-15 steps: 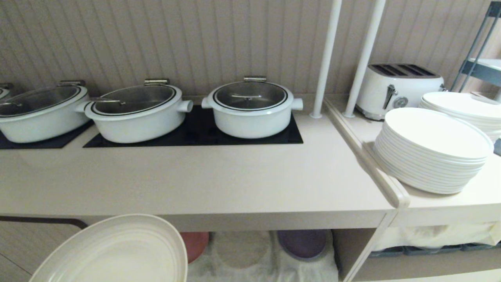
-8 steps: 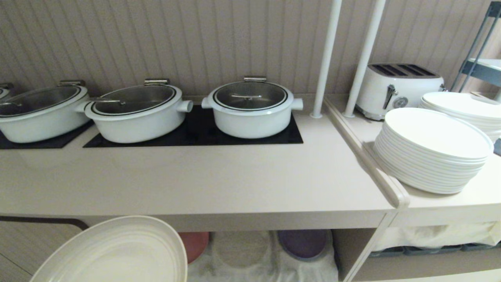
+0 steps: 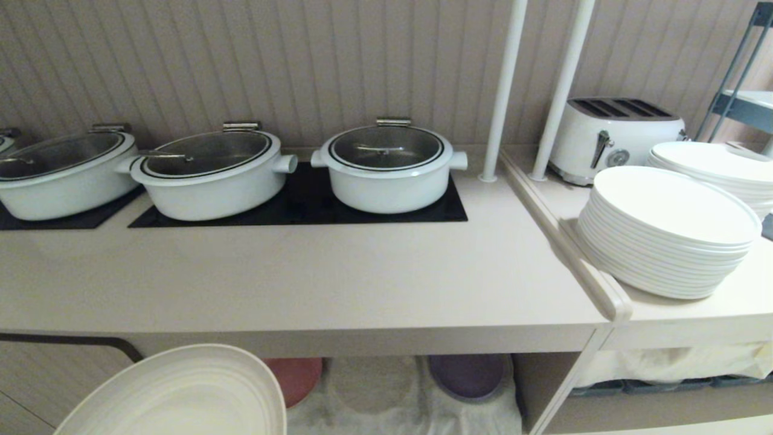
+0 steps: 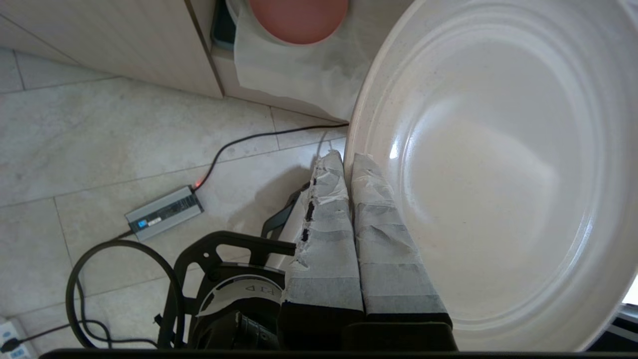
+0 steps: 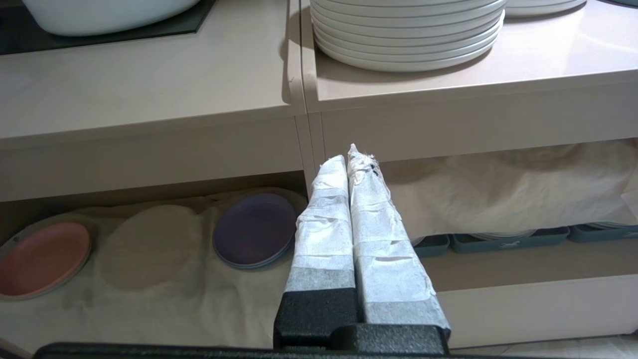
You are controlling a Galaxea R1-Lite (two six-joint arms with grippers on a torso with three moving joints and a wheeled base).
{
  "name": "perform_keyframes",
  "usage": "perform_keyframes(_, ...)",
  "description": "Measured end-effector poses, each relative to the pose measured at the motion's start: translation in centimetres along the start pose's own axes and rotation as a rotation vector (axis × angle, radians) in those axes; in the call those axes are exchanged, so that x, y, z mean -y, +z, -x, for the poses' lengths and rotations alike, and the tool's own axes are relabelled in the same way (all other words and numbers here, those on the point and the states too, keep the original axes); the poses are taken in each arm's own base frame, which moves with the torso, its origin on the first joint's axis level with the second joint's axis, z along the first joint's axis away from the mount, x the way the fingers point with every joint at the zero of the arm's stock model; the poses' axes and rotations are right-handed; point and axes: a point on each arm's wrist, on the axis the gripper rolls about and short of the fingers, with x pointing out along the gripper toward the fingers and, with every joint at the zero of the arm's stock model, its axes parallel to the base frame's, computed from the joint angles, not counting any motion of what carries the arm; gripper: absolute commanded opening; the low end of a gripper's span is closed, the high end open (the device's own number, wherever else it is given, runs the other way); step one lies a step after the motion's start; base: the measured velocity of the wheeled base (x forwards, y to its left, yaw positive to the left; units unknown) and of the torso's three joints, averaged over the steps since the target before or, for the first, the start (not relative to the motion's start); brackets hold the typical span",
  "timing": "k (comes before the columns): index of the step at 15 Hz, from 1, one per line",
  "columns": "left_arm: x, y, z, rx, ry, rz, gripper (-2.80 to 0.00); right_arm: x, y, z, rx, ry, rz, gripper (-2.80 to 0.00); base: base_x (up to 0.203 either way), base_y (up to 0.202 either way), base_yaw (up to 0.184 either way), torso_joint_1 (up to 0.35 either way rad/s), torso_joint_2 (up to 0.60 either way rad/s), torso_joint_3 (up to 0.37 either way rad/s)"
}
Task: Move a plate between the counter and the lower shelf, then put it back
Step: Put the plate in the cupboard
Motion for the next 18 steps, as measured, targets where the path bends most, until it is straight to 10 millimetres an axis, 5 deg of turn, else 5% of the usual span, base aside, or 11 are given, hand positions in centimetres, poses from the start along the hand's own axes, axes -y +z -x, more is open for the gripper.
perform_keyframes(18, 0.31, 0.17, -0.54, 0.011, -0.022, 0.013, -2.80, 0.00, 0.00, 0.00, 0.000, 0.000, 0.000, -2.80, 0.000, 0.000, 0.000, 0.000, 0.00, 0.000)
